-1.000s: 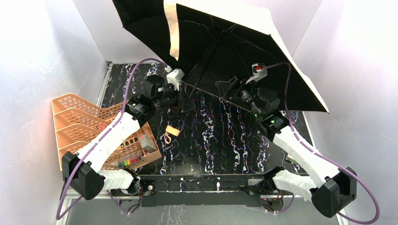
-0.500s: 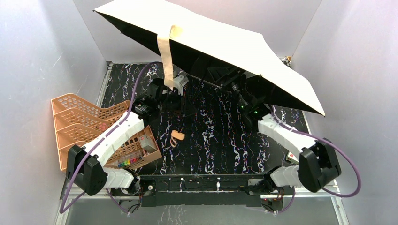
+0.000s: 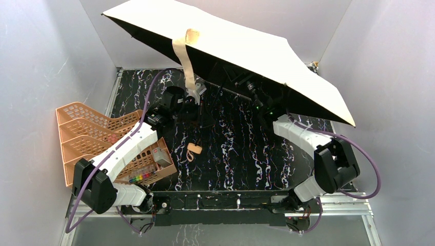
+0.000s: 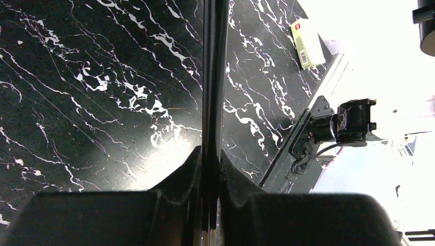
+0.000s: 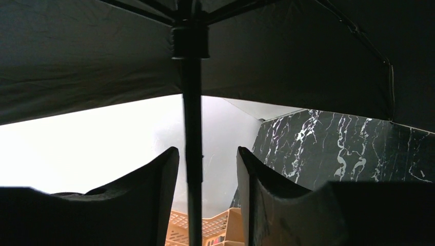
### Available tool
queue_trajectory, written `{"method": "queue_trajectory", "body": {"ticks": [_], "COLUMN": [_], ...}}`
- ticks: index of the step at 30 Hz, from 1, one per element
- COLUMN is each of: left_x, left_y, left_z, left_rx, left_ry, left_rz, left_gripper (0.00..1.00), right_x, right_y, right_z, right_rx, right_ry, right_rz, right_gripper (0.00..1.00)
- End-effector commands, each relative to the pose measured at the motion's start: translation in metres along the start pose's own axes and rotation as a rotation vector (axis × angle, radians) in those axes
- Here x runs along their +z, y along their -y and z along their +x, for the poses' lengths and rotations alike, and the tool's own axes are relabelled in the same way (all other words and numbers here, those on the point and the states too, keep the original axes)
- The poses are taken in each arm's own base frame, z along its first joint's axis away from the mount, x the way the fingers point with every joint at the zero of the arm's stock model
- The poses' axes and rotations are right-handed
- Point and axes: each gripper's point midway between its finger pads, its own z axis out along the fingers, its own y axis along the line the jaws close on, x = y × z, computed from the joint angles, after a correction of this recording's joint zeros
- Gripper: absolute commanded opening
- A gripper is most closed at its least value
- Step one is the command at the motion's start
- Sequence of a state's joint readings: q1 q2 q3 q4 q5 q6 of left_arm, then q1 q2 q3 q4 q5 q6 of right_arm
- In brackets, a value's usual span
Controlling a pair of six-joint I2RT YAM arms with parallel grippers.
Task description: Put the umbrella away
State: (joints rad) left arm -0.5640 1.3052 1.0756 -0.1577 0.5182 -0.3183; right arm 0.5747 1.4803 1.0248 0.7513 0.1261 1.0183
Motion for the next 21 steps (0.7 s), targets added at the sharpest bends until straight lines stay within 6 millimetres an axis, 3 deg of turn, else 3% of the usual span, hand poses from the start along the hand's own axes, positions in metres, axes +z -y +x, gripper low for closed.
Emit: {"method": "queue_trajectory", "body": {"ticks": [1,5,9,14,19,21], "left_x": [-0.005,-0.006,-0.009,-0.014,-0.023,-0.029], "left_y": [0.004,0.004,0.003,0.003,0.013,0.021], "left_z": [0.004,0.008,0.009,0.011,0.009,0.006], "left_rx": [-0.010,-0.008,-0.011,-0.014,-0.022,-0.028], "left_ry": [-0.012,-0.024,-0.020,-0.012,0.008,0.030], "left_rz": [0.021,0.019,0.005,-0.009,0.018,0.038], "left_gripper": [0.00,0.00,0.00,0.00,0.02,0.15], "right_x": [0.011,0.013,0.012,0.004,-0.011,-0.017], "right_y": [-0.031,-0.027,-0.027,-0.032,-0.050,-0.059], "right_z": [-0.028,-0.034,-0.037,-0.043,-0.042,-0.040], "right_rx": [-0.011,-0.048,-0.080,-0.108,-0.141,-0.132], "right_ry": [0.075,0.081,0.076,0.094,0.054,0.022], "right_rz": [-0.113,-0.131,-0.157,-0.177,-0.217,-0.239], "right_gripper": [0.51,0.43,0.28,0.00,0.00,0.00]}}
